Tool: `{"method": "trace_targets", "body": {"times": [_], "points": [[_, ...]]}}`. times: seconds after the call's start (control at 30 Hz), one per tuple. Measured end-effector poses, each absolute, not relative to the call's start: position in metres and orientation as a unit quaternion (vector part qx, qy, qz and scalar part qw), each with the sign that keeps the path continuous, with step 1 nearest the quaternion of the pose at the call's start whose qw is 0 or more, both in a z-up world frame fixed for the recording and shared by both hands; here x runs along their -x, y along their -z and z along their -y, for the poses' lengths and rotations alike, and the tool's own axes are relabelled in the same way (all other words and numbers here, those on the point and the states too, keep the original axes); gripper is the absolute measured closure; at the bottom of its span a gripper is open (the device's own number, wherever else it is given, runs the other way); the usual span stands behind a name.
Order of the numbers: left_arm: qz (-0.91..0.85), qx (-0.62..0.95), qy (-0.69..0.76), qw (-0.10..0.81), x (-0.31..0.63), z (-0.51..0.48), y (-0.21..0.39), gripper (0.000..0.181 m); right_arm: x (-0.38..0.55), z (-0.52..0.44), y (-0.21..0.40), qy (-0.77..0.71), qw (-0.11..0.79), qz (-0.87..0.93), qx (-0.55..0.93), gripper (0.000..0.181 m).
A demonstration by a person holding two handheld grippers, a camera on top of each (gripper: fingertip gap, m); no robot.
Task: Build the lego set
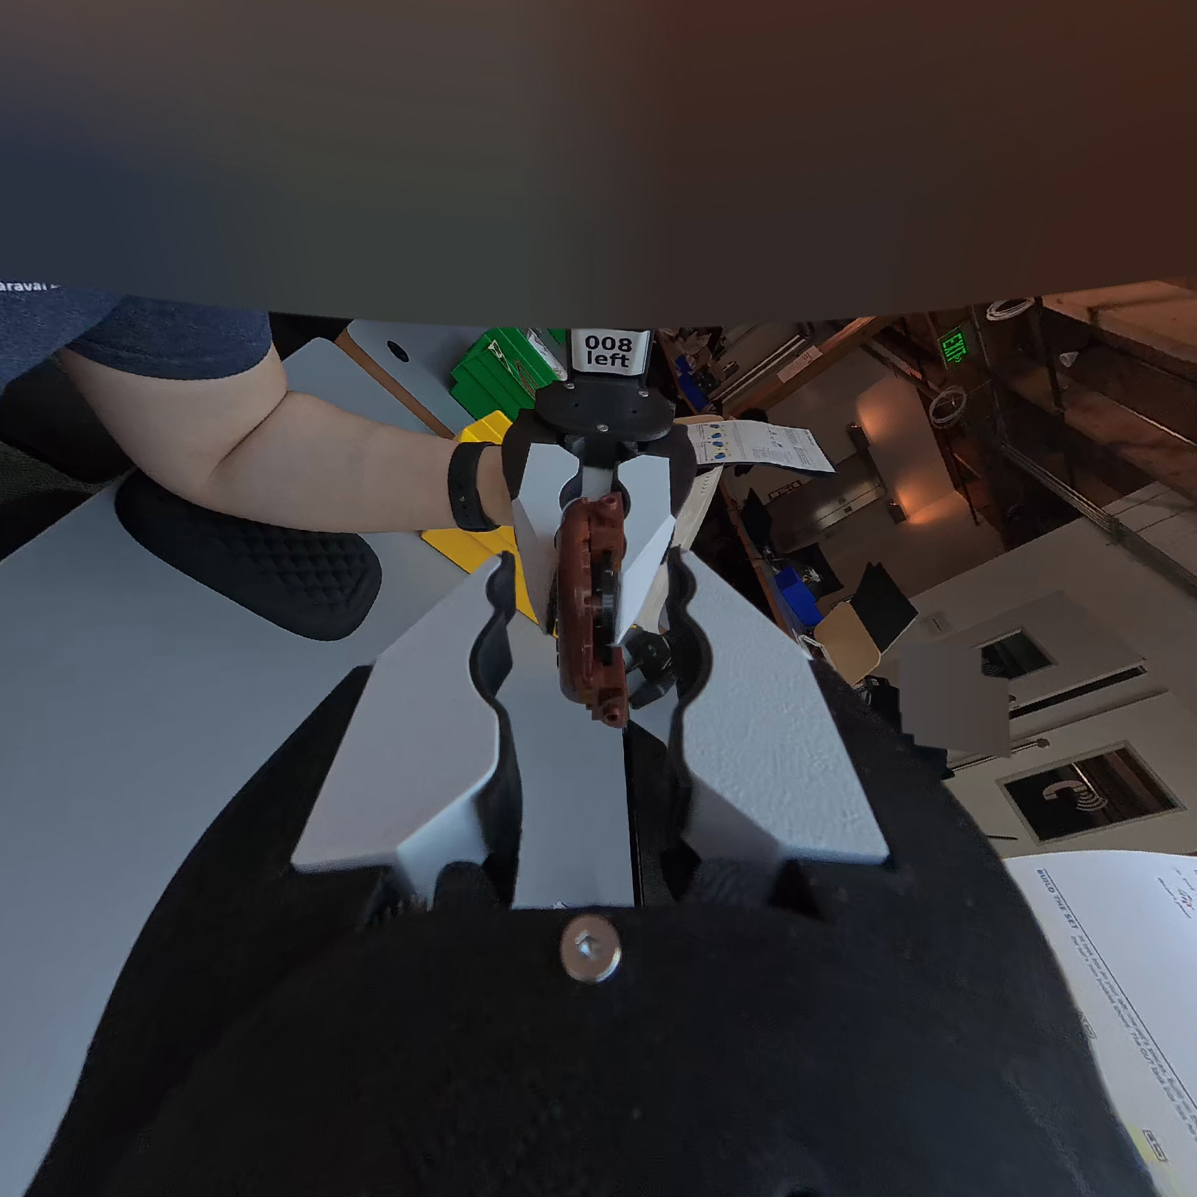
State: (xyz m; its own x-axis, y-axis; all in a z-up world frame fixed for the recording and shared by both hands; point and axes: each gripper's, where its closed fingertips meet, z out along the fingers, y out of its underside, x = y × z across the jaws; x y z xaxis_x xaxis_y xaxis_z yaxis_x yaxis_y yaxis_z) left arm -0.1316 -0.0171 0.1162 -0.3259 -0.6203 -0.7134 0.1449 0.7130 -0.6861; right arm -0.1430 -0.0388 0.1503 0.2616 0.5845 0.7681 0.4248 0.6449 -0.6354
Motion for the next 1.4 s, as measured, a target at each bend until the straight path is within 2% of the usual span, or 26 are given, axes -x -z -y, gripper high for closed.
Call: {"method": "trace_targets", "body": {"times": [0.1,0.17,0.8,1.07,1.2,1.27,1.4], "points": [[-0.746,0.171,0.337,0.549,0.128,0.014,-0.11,0.163,0.148,0.043,-0.151,-0.05,0.672,0.608,0.42,0.14],[-0.749,0.175,0.337,0.544,0.125,0.014,-0.107,0.163,0.148,0.043,-0.148,-0.04,0.664,0.613,0.426,0.156],[-0.753,0.192,0.329,0.537,0.119,0.007,-0.101,0.162,0.143,0.024,-0.137,-0.02,0.646,0.611,0.458,0.163],[-0.753,0.2,0.325,0.536,0.118,0.002,-0.099,0.162,0.141,0.019,-0.134,-0.021,0.645,0.609,0.461,0.163],[-0.749,0.204,0.341,0.53,0.118,0.003,-0.101,0.162,0.142,0.021,-0.139,-0.082,0.658,0.599,0.449,0.161],[-0.749,0.214,0.344,0.525,0.117,0.001,-0.1,0.162,0.141,0.018,-0.136,-0.067,0.661,0.603,0.442,0.137],[-0.748,0.229,0.345,0.518,0.115,-0.004,-0.097,0.162,0.135,0.016,-0.138,-0.077,0.661,0.592,0.455,0.14]]}}
